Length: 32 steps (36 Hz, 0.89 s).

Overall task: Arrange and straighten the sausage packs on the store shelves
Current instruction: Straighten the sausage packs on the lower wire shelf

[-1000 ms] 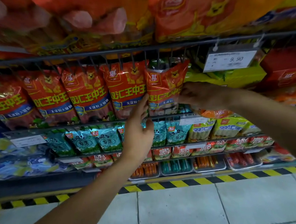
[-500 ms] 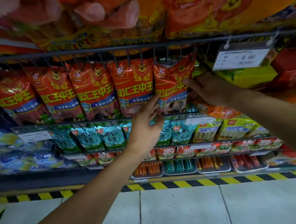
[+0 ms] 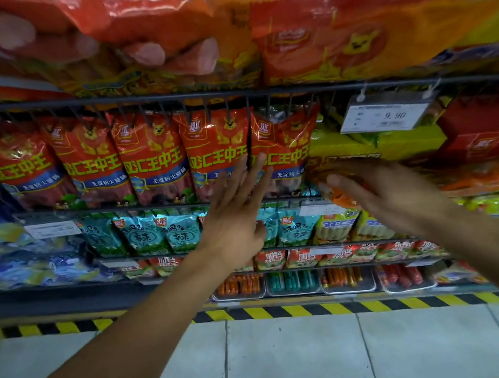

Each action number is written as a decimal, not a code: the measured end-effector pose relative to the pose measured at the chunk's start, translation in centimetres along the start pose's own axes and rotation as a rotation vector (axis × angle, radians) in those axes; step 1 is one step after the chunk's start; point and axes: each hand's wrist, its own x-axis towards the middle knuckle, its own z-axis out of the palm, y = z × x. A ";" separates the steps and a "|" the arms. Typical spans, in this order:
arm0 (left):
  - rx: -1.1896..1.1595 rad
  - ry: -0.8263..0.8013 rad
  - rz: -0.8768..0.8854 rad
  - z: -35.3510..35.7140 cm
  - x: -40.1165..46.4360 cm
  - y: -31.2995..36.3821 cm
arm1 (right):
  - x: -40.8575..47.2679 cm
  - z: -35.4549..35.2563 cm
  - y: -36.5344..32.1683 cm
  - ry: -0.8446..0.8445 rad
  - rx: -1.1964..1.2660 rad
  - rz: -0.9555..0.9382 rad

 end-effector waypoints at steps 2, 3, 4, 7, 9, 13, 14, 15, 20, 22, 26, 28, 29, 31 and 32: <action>0.027 -0.055 -0.012 -0.4 0.3 -0.1 | -1.5 -0.2 0.5 0.026 -0.032 0.027; 0.037 -0.077 -0.015 -0.5 0.3 -0.1 | -2.1 -0.4 0.5 0.029 -0.023 0.037; 0.033 -0.092 -0.017 -0.7 0.3 -0.1 | -2.5 -0.7 0.6 0.029 -0.003 0.046; -0.089 -0.121 -0.027 -1.6 0.5 0.5 | -3.9 -2.2 0.1 0.015 0.046 0.086; -0.229 -0.157 -0.103 -2.5 0.1 1.4 | -4.9 -2.9 -0.5 0.017 0.089 0.105; -0.330 -0.251 -0.152 -3.7 -1.3 3.6 | -6.7 -3.5 -0.4 -0.023 0.089 0.103; -0.327 -0.274 -0.145 -4.0 -1.7 4.1 | -7.1 -3.8 -0.3 -0.029 0.084 0.107; -0.349 -0.283 -0.150 -4.3 -2.2 4.4 | -7.4 -4.1 -0.3 -0.038 0.088 0.112; -0.478 -0.261 -0.184 -6.0 -2.8 6.0 | -7.6 -5.4 0.5 -0.108 0.112 0.147; -0.511 -0.273 -0.188 -6.6 -2.6 6.9 | -7.3 -5.5 1.0 -0.117 0.120 0.161; -0.570 -0.305 -0.217 -7.2 -1.3 8.6 | -6.5 -5.3 2.1 -0.142 0.147 0.153; -0.578 -0.321 -0.224 -7.1 -0.6 9.5 | -6.1 -4.9 2.6 -0.157 0.129 0.137; -0.585 -0.322 -0.231 -6.9 -0.1 9.9 | -5.8 -4.8 3.0 -0.162 0.119 0.136; -0.607 -0.311 -0.261 -6.4 0.7 10.5 | -5.3 -4.4 3.5 -0.175 0.106 0.137; -0.626 -0.308 -0.283 -6.2 1.1 10.8 | -5.0 -4.3 3.7 -0.190 0.099 0.139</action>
